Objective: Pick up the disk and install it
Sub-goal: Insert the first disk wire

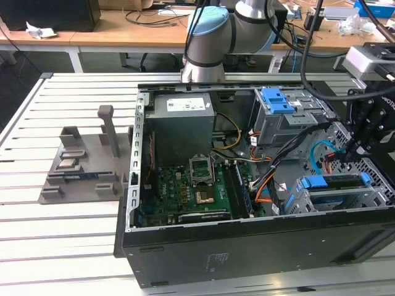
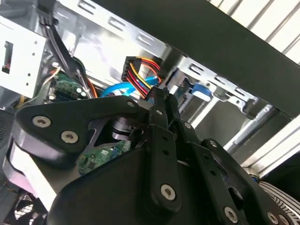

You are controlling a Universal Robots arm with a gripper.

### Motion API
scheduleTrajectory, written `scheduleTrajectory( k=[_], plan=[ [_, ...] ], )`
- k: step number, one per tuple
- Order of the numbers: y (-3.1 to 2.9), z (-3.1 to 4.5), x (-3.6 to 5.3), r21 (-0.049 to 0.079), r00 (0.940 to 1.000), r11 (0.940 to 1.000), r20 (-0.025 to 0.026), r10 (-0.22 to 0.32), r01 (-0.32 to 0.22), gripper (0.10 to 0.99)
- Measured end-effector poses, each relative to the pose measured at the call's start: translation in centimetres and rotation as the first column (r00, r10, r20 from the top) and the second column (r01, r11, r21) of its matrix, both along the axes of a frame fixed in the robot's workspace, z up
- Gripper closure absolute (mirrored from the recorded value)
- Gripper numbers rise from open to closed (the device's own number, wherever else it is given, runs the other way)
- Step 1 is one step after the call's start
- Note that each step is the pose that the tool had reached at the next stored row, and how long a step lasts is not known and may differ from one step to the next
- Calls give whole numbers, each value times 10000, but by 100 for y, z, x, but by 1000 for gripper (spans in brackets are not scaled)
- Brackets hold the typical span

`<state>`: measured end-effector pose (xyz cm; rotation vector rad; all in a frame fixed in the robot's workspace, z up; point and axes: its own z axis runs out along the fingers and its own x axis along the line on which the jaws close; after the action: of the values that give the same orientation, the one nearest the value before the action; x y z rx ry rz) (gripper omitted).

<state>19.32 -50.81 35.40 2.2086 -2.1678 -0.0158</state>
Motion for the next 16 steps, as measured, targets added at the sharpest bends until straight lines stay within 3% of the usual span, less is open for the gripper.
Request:
scheduleTrajectory(
  k=[6, 10, 16],
  plan=[
    [-167, -27, -23, -2, 10000, 10000, 0, 19, -19, 918],
    [-209, -50, -39, -2, 10000, 10000, 0, 20, -20, 918],
    [-213, -76, -41, -3, 10000, 10000, 1, -7, 7, 918]
  ],
)
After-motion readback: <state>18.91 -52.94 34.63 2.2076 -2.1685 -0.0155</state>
